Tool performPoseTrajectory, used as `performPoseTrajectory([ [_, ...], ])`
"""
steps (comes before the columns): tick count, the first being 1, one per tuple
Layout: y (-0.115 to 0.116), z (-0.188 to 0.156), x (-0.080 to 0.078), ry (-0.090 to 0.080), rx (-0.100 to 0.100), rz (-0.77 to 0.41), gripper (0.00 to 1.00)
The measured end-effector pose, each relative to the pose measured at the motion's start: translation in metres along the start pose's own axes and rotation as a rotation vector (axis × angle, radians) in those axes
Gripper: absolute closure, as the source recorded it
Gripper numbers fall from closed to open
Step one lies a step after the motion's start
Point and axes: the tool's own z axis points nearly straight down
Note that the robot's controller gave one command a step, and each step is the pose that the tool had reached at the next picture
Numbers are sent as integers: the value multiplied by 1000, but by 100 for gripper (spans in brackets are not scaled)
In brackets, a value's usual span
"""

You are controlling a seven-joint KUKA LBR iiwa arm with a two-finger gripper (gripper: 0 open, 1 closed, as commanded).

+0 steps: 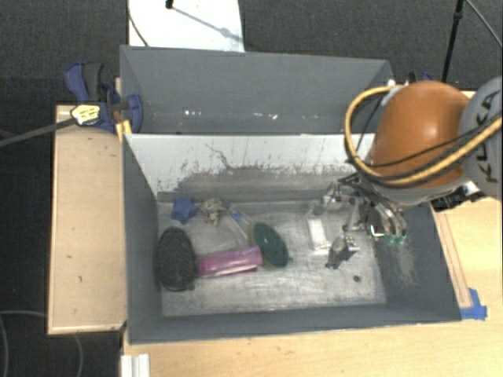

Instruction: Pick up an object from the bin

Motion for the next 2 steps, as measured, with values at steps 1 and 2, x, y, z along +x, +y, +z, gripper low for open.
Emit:
performPoseTrajectory([
  [1, 50, 100, -52, -3, -2, -25, 0],
  [2, 100, 133, -56, -2, 5, -165, 0],
])
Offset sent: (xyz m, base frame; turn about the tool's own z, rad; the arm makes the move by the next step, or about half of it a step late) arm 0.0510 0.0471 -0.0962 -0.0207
